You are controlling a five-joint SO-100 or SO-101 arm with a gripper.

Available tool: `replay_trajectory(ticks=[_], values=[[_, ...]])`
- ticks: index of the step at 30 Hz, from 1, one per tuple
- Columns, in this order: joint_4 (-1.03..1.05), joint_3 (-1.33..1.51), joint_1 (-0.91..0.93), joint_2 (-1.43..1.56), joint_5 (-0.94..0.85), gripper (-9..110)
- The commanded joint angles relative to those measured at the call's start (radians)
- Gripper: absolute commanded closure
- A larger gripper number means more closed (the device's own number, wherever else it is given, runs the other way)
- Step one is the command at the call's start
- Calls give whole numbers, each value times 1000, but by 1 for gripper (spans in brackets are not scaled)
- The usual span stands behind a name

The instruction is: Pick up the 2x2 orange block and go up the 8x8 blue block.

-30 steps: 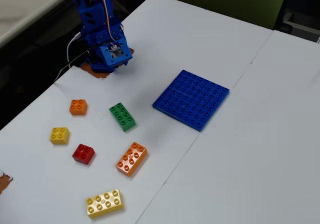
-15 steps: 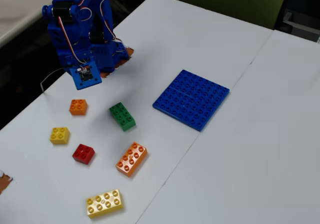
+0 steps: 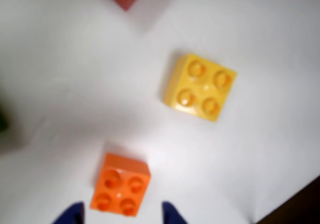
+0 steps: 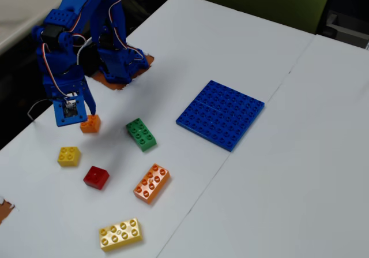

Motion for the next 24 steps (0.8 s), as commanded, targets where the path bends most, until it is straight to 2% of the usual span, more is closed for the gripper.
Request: replay_trajectory(ticks=[1, 7, 24], values=[[-23, -5, 9, -14, 54, 81], [-15, -2, 12, -29, 133, 78], [-129, 91, 51, -106, 114, 75]])
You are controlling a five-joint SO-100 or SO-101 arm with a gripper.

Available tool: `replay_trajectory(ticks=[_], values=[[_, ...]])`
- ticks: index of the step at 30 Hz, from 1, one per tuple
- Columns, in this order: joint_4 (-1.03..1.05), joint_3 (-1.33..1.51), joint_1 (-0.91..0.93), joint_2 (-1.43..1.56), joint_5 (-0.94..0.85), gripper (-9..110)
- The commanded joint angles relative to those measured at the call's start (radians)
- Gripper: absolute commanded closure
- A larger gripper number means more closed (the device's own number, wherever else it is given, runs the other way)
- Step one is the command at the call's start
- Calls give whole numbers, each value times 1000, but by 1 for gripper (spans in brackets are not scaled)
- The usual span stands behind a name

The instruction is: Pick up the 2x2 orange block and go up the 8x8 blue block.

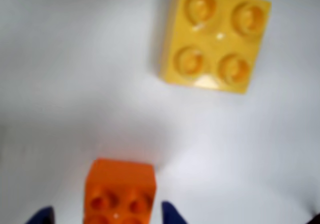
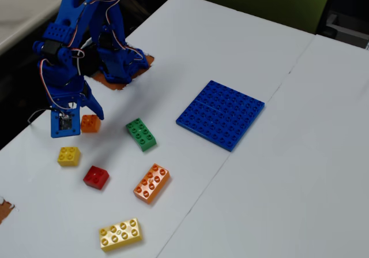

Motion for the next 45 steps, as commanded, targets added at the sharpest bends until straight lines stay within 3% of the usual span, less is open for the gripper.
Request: replay_trajectory(ticks=[1, 19, 23, 29, 39, 45], values=[[-31, 5, 8, -5, -14, 76], [-92, 58, 8, -46, -12, 77], [-95, 61, 6, -52, -12, 82], [-123, 83, -11, -46, 0, 101], [-121, 84, -63, 26, 23, 101], [-17, 61, -170, 163, 60, 101]])
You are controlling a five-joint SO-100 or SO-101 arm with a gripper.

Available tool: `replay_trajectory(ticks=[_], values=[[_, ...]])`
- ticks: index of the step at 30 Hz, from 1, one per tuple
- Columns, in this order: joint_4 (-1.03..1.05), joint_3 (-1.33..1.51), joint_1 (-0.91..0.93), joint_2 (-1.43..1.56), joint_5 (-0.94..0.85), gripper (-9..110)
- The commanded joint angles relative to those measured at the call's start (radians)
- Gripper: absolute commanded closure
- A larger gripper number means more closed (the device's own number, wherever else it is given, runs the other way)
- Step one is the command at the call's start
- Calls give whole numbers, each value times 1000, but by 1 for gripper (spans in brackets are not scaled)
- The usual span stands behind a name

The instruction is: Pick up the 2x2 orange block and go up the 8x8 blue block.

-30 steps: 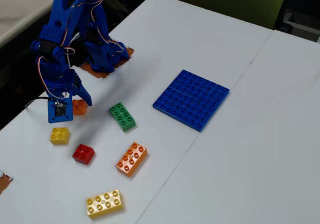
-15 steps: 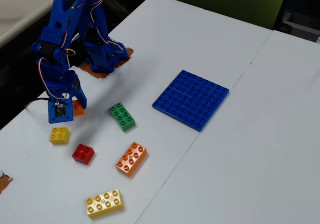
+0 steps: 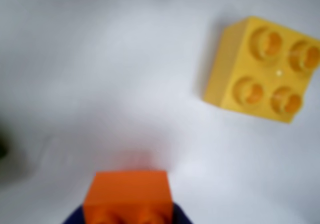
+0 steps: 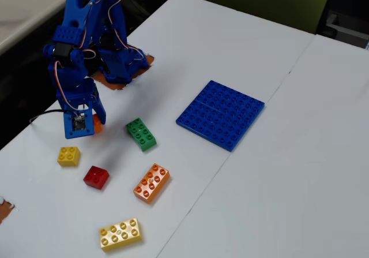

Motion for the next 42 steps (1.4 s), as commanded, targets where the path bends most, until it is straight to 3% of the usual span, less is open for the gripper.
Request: replay_trajectory(ticks=[1, 15, 29, 32, 42], values=[[57, -35, -69, 106, 17, 101], [499, -463, -258, 198, -3, 101], [624, -485, -500, 337, -49, 102], [735, -624, -540, 282, -43, 102], [776, -848, -825, 64, 212, 102]])
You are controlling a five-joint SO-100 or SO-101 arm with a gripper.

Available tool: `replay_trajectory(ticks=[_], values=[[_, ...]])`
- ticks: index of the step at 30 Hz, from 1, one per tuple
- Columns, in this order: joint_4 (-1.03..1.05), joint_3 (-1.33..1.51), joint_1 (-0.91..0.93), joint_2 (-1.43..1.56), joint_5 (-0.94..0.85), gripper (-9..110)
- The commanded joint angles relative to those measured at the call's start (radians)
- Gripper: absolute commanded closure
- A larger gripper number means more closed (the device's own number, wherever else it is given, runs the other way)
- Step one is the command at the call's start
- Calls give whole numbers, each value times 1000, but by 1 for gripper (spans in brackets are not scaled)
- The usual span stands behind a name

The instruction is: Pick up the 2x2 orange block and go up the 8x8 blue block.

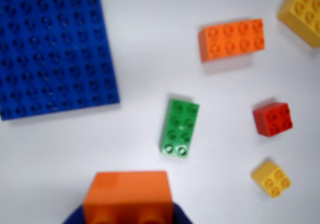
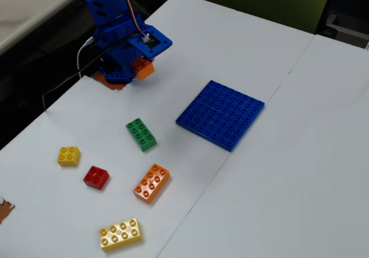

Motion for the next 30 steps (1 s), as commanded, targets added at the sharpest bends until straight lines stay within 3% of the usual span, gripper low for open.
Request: replay_trajectory(ticks=[1, 16, 30], values=[[5, -141, -101, -100, 87, 102], [-132, -439, -394, -615, 244, 102], [-190, -505, -477, -738, 311, 102]])
